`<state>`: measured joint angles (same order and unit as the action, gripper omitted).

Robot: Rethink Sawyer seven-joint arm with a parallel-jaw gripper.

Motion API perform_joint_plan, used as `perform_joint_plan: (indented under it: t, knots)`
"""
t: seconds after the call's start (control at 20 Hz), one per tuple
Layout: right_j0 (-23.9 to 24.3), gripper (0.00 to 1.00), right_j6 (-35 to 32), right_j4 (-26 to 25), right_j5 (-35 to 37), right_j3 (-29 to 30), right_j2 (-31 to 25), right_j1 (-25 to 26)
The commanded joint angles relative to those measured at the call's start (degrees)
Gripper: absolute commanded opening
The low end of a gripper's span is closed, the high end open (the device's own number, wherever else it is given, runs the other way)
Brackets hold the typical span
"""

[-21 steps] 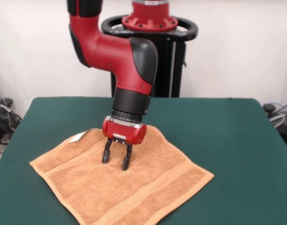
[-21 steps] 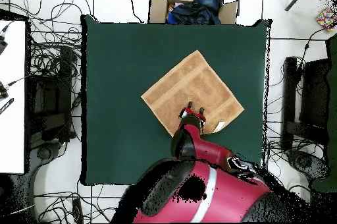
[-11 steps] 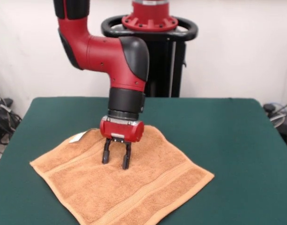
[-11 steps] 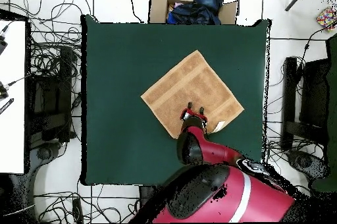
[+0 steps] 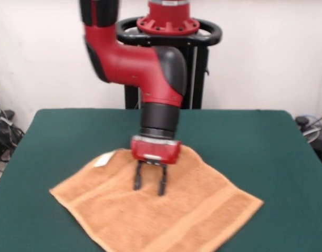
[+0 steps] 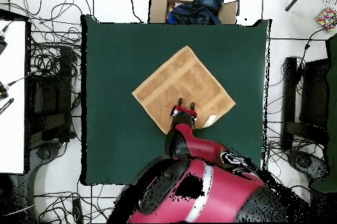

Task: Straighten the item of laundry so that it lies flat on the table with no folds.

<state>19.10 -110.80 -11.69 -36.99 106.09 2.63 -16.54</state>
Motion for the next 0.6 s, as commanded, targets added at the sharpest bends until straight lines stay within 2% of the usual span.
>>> perform_joint_plan:
  t: [0.05, 0.3, 0.45, 0.6]
  knots:
    - [-16.4, 1.0, -5.8, 8.1, -9.0, -4.9, -2.9, 17.1]
    - [-20.4, 1.0, -4.4, 12.3, -12.9, -5.4, 0.7, 18.2]
    - [-21.2, 1.0, -3.9, 12.6, -11.2, -5.4, 1.6, 18.1]
    - [-20.4, 1.0, -3.7, 10.9, -7.1, -5.3, 1.4, 17.2]
